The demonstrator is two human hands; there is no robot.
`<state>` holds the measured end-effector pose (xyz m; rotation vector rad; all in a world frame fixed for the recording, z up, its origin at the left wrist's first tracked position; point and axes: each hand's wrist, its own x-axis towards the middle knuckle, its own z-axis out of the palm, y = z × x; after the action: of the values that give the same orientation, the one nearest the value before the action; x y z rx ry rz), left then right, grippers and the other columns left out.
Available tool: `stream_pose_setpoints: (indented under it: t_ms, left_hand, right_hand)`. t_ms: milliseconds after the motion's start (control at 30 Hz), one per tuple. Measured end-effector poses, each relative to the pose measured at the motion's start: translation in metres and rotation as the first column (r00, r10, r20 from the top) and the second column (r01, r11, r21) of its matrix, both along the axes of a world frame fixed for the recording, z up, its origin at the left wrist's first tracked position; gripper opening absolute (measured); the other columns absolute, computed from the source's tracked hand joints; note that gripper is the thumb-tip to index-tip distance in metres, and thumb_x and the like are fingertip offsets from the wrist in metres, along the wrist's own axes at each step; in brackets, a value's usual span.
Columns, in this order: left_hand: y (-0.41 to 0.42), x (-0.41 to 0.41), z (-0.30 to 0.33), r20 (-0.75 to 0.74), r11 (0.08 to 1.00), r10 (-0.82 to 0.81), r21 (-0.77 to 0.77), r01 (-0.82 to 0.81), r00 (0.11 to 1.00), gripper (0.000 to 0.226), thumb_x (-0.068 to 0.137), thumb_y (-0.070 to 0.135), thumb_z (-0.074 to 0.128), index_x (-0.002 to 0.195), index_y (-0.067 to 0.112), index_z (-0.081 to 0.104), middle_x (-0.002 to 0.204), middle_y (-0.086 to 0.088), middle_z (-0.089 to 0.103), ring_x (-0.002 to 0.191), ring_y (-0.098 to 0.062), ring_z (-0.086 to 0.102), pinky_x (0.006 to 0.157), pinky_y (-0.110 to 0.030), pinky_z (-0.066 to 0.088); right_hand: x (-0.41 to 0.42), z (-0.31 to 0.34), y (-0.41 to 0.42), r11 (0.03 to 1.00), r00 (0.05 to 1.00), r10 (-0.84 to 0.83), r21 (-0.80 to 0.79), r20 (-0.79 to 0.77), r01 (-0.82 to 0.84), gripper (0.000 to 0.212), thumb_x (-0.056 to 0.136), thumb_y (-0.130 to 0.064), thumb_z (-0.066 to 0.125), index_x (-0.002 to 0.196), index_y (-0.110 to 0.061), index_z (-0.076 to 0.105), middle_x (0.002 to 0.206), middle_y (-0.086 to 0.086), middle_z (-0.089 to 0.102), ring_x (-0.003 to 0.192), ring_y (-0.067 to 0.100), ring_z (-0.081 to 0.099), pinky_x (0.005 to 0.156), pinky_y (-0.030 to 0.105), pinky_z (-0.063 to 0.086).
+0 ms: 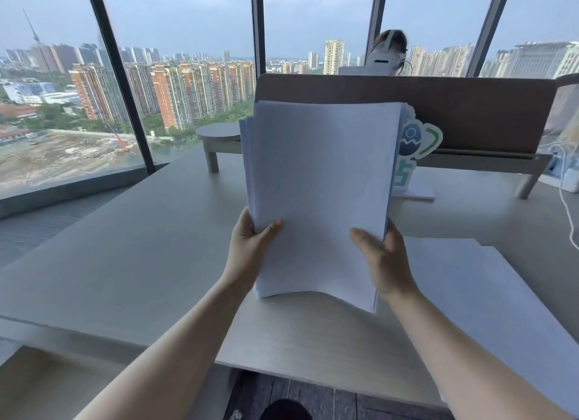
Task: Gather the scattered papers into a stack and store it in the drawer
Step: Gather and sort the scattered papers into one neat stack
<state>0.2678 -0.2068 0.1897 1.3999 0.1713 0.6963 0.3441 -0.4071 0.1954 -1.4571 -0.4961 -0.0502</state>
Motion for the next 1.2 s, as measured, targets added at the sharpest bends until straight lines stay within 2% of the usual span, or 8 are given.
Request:
stream_pose_setpoints:
  t_ms: [100, 333, 467, 567, 700, 800, 933, 1200]
  left_hand:
    - [-0.007, -0.005, -0.011, -0.036, 1.0, 0.012, -0.003, -0.012, 0.999, 0.023, 0.076, 0.021, 0.074, 0.098, 0.023, 0.066, 0.089, 0.009, 0.074, 0.082, -0.007, 0.068, 0.068, -0.021, 0.053]
    - [-0.014, 0.002, -0.008, -0.04, 0.998, 0.056, 0.034, -0.055, 0.998, 0.012, 0.086, 0.009, 0.069, 0.093, 0.018, 0.067, 0.082, 0.008, 0.071, 0.074, -0.006, 0.064, 0.066, -0.021, 0.052]
    - [-0.026, 0.012, 0.0, -0.105, 1.0, -0.022, 0.019, 0.024, 0.994, 0.017, 0.084, 0.012, 0.069, 0.099, 0.021, 0.066, 0.089, 0.004, 0.072, 0.078, -0.01, 0.066, 0.07, -0.026, 0.056]
    - [-0.041, 0.02, 0.006, -0.185, 0.986, -0.167, -0.036, 0.164, 0.968, 0.029, 0.073, 0.014, 0.06, 0.101, 0.02, 0.065, 0.09, 0.001, 0.073, 0.078, -0.017, 0.067, 0.069, -0.03, 0.056]
    - [-0.081, 0.028, 0.007, -0.262, 0.942, -0.335, -0.076, 0.327, 0.905, 0.035, 0.065, 0.009, 0.055, 0.098, 0.013, 0.066, 0.088, -0.002, 0.074, 0.075, -0.018, 0.069, 0.064, -0.028, 0.056]
    - [-0.111, 0.034, 0.001, -0.377, 0.908, -0.4, -0.037, 0.418, 0.835, 0.032, 0.064, 0.011, 0.055, 0.094, 0.016, 0.065, 0.085, 0.001, 0.073, 0.072, -0.015, 0.069, 0.064, -0.031, 0.057]
    - [-0.144, 0.042, -0.006, -0.428, 0.881, -0.444, -0.045, 0.472, 0.788, 0.032, 0.064, 0.011, 0.054, 0.094, 0.015, 0.065, 0.082, 0.003, 0.072, 0.07, -0.013, 0.069, 0.066, -0.034, 0.059]
    - [-0.185, 0.046, -0.017, -0.507, 0.859, -0.459, -0.044, 0.51, 0.729, 0.035, 0.063, 0.01, 0.055, 0.097, 0.009, 0.064, 0.084, 0.0, 0.072, 0.067, -0.012, 0.07, 0.057, -0.029, 0.057]
  right_hand:
    - [0.0, -0.011, -0.005, 0.999, 0.999, -0.032, -0.002, -0.018, 0.032, 0.048, 0.078, -0.025, 0.066, 0.122, -0.007, 0.063, 0.11, 0.0, 0.073, 0.101, 0.006, 0.069, 0.091, 0.02, 0.052]
    - [0.003, -0.007, -0.007, 0.987, 0.989, -0.141, -0.073, 0.037, 0.143, 0.03, 0.093, -0.006, 0.06, 0.117, -0.023, 0.061, 0.104, -0.018, 0.068, 0.091, -0.012, 0.063, 0.074, 0.001, 0.044]
    - [0.009, 0.006, -0.025, 0.97, 0.977, -0.207, -0.12, 0.056, 0.213, 0.024, 0.09, -0.005, 0.061, 0.109, -0.021, 0.064, 0.095, -0.014, 0.07, 0.078, -0.01, 0.064, 0.066, 0.007, 0.047]
    - [0.019, 0.016, -0.052, 0.943, 0.964, -0.262, -0.202, 0.04, 0.265, 0.018, 0.086, -0.007, 0.063, 0.098, -0.02, 0.066, 0.086, -0.01, 0.071, 0.075, 0.006, 0.065, 0.066, 0.023, 0.05]
    - [0.035, 0.017, -0.105, 0.885, 0.936, -0.351, -0.336, -0.025, 0.323, 0.003, 0.075, -0.014, 0.064, 0.078, -0.013, 0.062, 0.066, -0.003, 0.061, 0.061, 0.019, 0.052, 0.058, 0.03, 0.04]
    - [0.043, 0.01, -0.142, 0.855, 0.918, -0.391, -0.396, -0.07, 0.334, 0.024, 0.065, -0.02, 0.063, 0.084, -0.006, 0.064, 0.071, 0.002, 0.064, 0.063, 0.018, 0.052, 0.06, 0.032, 0.04]
    - [0.051, -0.001, -0.182, 0.842, 0.904, -0.406, -0.438, -0.133, 0.314, 0.023, 0.074, -0.008, 0.067, 0.094, 0.003, 0.064, 0.079, 0.01, 0.063, 0.069, 0.019, 0.055, 0.065, 0.034, 0.043]
    - [0.059, -0.013, -0.231, 0.726, 0.853, -0.495, -0.618, -0.163, 0.302, 0.04, 0.058, -0.03, 0.066, 0.088, -0.004, 0.063, 0.084, 0.022, 0.069, 0.065, 0.021, 0.057, 0.063, 0.034, 0.043]
